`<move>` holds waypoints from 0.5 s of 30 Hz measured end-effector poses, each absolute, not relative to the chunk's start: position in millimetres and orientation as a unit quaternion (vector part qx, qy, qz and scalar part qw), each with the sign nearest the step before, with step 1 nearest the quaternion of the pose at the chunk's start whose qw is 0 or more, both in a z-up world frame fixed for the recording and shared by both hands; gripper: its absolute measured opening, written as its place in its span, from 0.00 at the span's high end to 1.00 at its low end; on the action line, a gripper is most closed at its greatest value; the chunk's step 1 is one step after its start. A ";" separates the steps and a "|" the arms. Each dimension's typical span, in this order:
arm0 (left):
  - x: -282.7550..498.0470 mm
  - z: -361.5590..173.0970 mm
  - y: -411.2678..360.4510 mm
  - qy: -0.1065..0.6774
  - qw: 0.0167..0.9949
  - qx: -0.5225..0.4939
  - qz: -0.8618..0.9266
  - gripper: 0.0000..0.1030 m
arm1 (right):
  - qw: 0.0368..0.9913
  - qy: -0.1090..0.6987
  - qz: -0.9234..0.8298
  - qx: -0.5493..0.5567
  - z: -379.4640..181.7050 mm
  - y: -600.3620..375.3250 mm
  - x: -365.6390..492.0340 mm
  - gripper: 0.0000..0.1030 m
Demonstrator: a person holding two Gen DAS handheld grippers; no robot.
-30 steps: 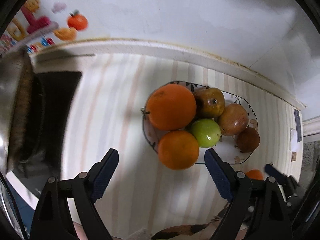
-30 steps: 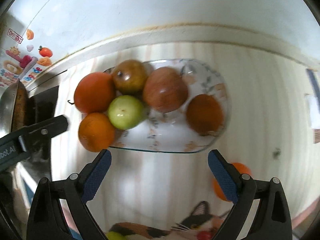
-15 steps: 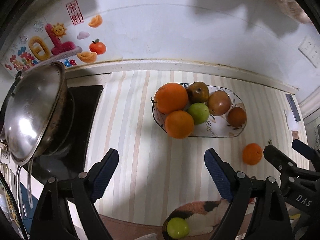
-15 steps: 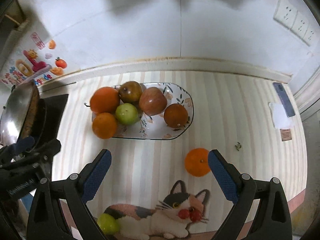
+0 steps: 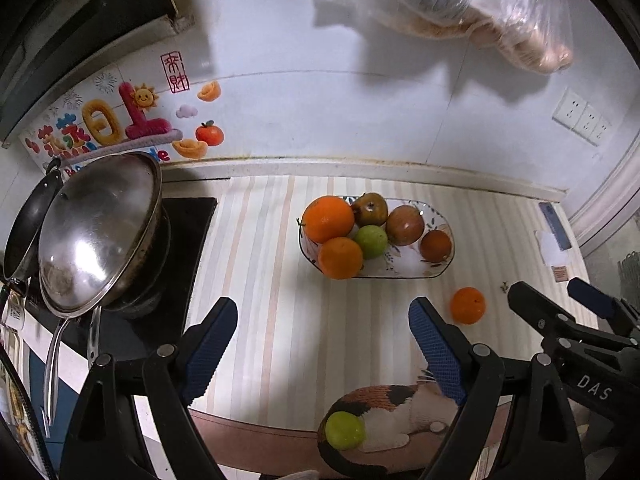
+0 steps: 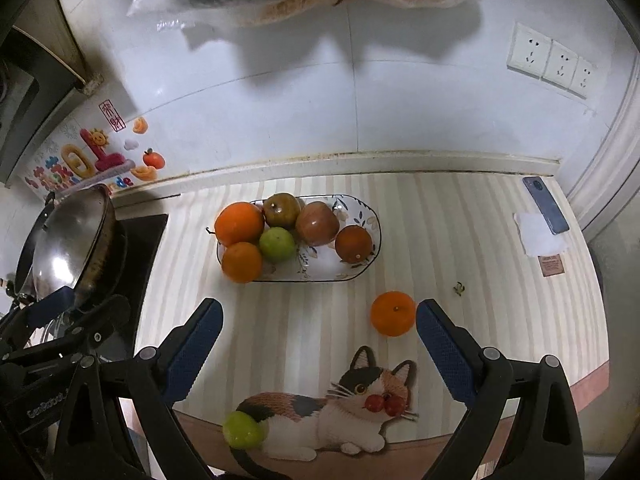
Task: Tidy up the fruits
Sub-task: 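Withdraw both tools from the plate back over the counter, then grasp the green apple with the left tool while the right tool grasps the tangerine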
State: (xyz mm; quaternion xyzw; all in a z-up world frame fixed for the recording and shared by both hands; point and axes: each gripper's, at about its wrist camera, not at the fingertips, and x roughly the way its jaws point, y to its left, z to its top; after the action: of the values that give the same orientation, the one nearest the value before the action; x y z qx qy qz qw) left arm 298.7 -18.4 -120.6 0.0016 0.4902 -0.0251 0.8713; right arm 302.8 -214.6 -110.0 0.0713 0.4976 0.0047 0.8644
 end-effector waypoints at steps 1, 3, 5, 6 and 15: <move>297.2 -118.6 -19.0 0.488 0.873 0.002 -0.025 0.15 | 0.865 0.496 0.004 0.072 -107.9 -214.0 301.1 0.04; 293.7 -116.4 -18.5 0.486 0.873 -0.002 -0.027 0.15 | 0.867 0.493 0.005 0.074 -102.9 -213.8 296.1 0.04; 292.6 -118.5 -17.7 0.491 0.871 -0.005 -0.030 0.15 | 0.867 0.492 0.005 0.080 -100.5 -214.3 292.1 0.04; 292.6 -122.0 -15.8 0.497 0.867 -0.012 -0.033 0.15 | 0.865 0.494 0.005 0.084 -101.2 -215.8 291.8 0.04; 284.7 -236.8 -13.2 0.649 0.757 -0.044 -0.060 0.15 | 0.815 0.569 -0.009 0.109 -170.8 -239.0 285.3 0.04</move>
State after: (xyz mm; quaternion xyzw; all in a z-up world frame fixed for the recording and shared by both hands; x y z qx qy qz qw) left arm 284.7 -13.2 -236.8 -0.0443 0.6489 -0.0599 0.7573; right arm 285.3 -239.0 -170.8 0.1089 0.5692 -0.0089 0.8149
